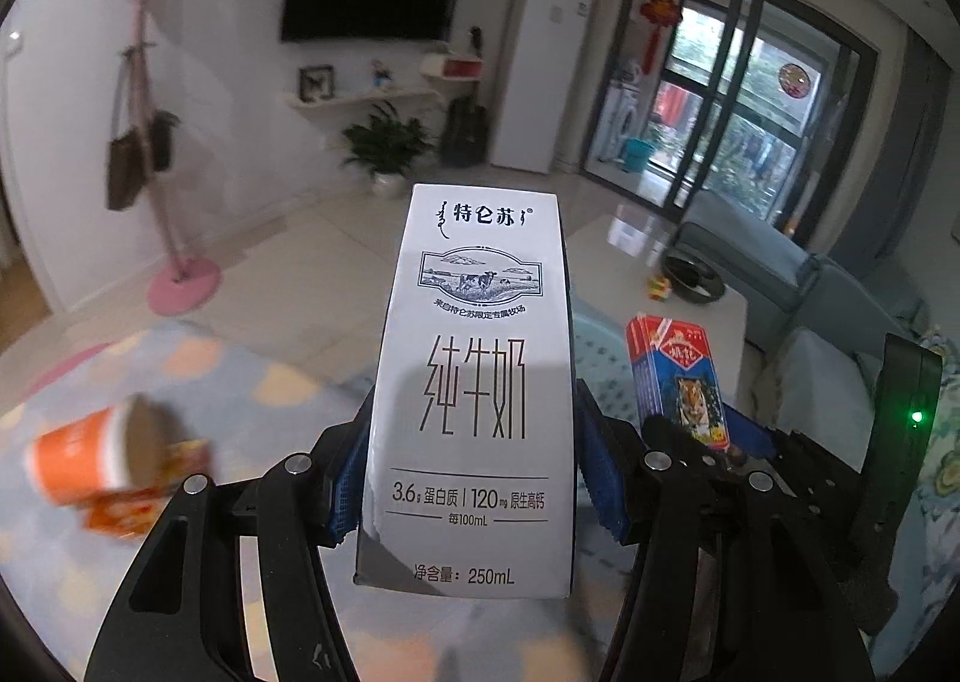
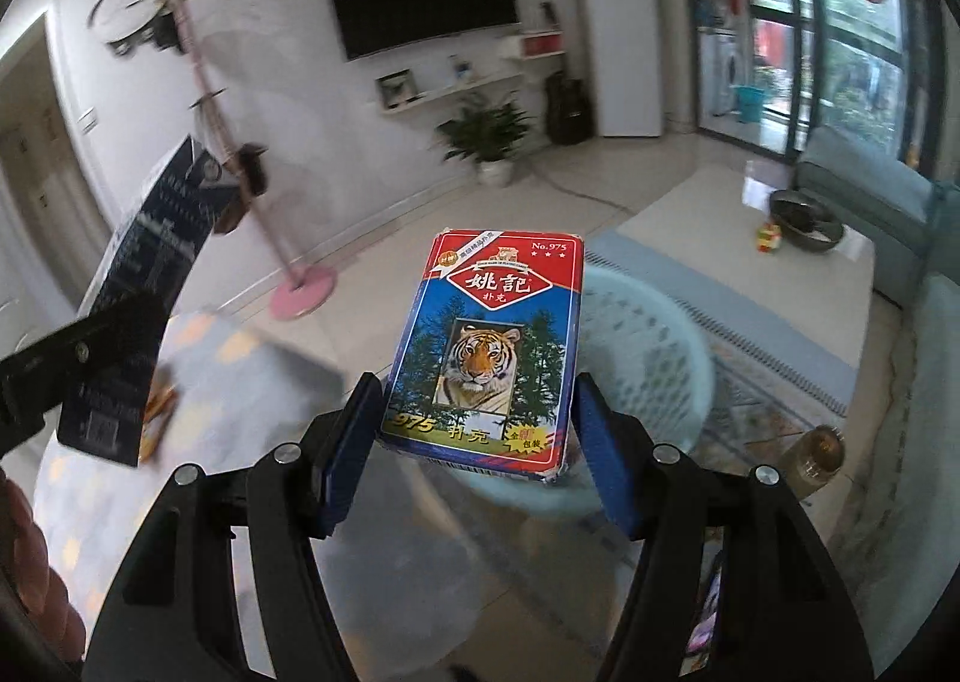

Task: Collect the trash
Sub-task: 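Carry carton and tiger box over the blue basket and release both, then move both tools back to the orange paper cup and panda snack bag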

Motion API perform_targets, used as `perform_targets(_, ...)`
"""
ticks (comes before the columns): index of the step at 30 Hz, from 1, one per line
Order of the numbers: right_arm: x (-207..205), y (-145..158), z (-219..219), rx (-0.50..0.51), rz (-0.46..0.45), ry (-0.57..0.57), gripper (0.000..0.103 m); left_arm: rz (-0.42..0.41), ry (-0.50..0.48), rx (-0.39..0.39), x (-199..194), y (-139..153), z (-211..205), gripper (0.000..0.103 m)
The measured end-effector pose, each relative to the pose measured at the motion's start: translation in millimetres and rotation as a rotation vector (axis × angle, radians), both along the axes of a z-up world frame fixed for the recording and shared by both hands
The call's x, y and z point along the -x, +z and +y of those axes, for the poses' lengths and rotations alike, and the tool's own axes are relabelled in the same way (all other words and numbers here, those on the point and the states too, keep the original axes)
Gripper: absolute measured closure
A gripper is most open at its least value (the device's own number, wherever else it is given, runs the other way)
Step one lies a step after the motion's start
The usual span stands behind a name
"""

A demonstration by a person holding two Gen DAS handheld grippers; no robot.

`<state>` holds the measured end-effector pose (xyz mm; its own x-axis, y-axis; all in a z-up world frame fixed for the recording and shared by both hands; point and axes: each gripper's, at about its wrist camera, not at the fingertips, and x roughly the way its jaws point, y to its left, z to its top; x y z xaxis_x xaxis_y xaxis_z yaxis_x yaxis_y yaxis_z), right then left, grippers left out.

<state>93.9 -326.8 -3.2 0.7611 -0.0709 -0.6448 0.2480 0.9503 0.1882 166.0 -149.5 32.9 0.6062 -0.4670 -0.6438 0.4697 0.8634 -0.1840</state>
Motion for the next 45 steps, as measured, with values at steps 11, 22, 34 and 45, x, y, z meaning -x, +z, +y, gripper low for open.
perform_targets(11,-47.4,-58.4,-79.9,-0.078,0.118,-0.114,0.042,0.137,-0.077,0.01,-52.8,-62.2,-78.6,0.046)
perform_targets(22,-75.2,-80.6,-105.8,-0.207,0.179,-0.091,0.037,0.161,-0.057,0.039,-66.3,-70.0,-81.6,0.035)
perform_targets(34,-52.4,-26.8,-52.3,-0.146,0.082,0.028,0.037,0.051,0.003,0.077,-24.9,-22.0,-14.3,0.035)
perform_targets(45,-39.2,39.0,80.4,-0.041,-0.052,0.3,0.037,-0.053,0.178,0.143,19.5,23.1,107.9,0.035)
